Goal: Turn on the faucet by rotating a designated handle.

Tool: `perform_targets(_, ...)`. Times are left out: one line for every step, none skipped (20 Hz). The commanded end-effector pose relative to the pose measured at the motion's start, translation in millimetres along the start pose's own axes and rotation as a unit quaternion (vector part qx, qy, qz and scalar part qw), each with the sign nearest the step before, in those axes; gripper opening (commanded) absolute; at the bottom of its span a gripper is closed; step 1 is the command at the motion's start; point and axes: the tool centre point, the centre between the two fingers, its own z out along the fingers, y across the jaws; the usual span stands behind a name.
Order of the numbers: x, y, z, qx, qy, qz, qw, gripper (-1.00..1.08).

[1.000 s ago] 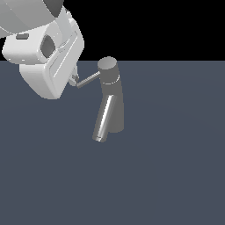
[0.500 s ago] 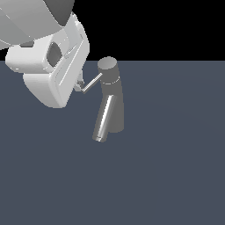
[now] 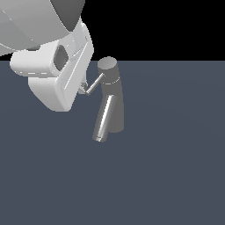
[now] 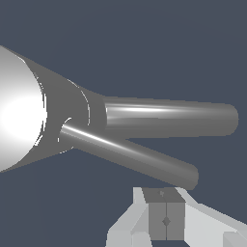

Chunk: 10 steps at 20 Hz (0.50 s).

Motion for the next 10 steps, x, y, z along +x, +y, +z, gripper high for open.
perform_targets(15, 1, 1, -0.002, 0.006, 0.007, 1.0, -1.0)
perform_targets(18, 1, 1, -0.002, 0.006, 0.007, 1.0, -1.0)
perform_targets(21, 2, 1, -0.002, 0.006, 0.008, 0.9999, -1.0)
perform_targets(24, 2, 1, -0.002, 0.007, 0.008, 0.9999, -1.0)
perform_targets(27, 3, 1, -0.002, 0.007, 0.008, 0.9999, -1.0)
perform_targets(30, 3, 1, -0.002, 0.007, 0.008, 0.9999, -1.0)
perform_targets(33, 3, 1, -0.002, 0.007, 0.009, 0.9999, -1.0)
perform_targets(35, 4, 1, -0.002, 0.008, 0.009, 0.9999, -1.0)
perform_targets(38, 4, 1, -0.002, 0.008, 0.009, 0.9999, -1.0)
perform_targets(41, 5, 1, -0.002, 0.008, 0.009, 0.9999, -1.0)
